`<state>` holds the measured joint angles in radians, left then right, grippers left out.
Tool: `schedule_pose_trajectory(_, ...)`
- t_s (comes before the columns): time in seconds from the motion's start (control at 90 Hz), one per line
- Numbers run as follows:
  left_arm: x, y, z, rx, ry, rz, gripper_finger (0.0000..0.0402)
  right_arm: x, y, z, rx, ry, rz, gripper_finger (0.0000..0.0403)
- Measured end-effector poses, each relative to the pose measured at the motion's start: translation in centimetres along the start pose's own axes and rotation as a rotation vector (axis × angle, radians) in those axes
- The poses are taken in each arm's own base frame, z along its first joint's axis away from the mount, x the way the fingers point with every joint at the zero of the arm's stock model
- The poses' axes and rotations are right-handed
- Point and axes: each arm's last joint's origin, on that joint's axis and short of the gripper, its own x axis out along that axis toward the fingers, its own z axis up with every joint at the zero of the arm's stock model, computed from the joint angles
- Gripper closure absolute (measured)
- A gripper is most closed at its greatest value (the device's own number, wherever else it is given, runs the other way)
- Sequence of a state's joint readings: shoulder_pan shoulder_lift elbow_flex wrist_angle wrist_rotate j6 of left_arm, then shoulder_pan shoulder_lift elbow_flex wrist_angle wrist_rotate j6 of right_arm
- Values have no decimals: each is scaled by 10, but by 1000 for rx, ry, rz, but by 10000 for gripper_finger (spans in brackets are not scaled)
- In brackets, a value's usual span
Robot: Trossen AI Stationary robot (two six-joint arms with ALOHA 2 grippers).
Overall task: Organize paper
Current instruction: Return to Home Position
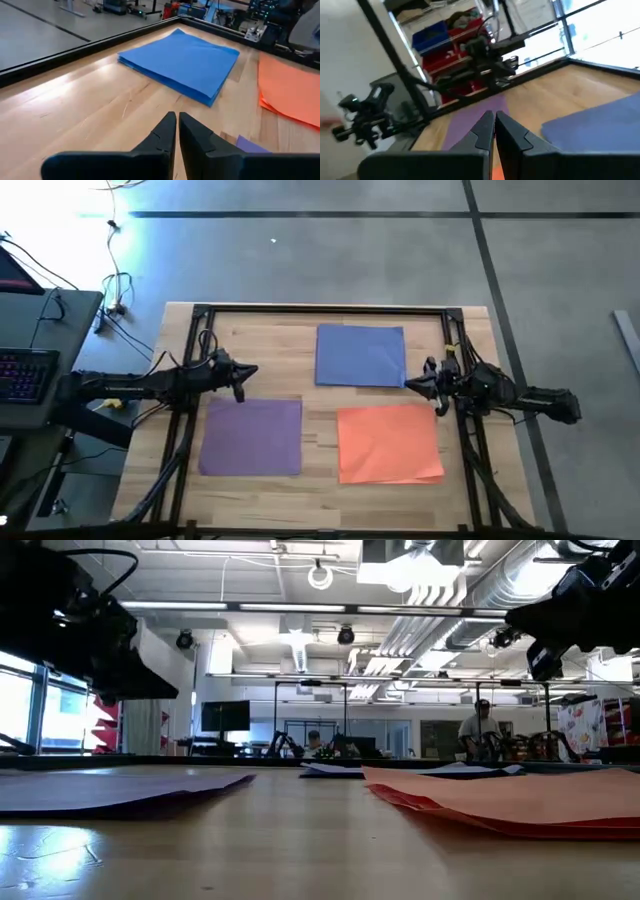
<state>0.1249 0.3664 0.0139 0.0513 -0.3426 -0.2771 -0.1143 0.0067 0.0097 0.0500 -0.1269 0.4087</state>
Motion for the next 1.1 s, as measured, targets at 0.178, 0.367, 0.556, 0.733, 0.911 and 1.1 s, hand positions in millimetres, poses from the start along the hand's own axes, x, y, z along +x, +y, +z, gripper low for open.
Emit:
schedule_pose_trajectory(0.178,0,0,0,0,0,0,401,0,-1,-1,0,14,-9,402)
schedule_pose_trajectory(0.367,0,0,0,1,1,0,401,0,-1,-2,-4,15,-11,402)
schedule_pose_trajectory(0.556,-8,-4,8,-27,-93,-64,401,0,-1,-2,-4,15,-11,402)
schedule_pose_trajectory(0.733,-29,-5,25,-116,-321,-179,401,0,-1,-2,-4,15,-12,402)
schedule_pose_trajectory(0.911,-33,-6,35,-136,-417,-198,401,0,-1,-2,-3,19,-14,402)
schedule_pose_trajectory(1.1,-30,-11,21,-12,-274,-321,401,1,-1,-2,-3,21,-15,402)
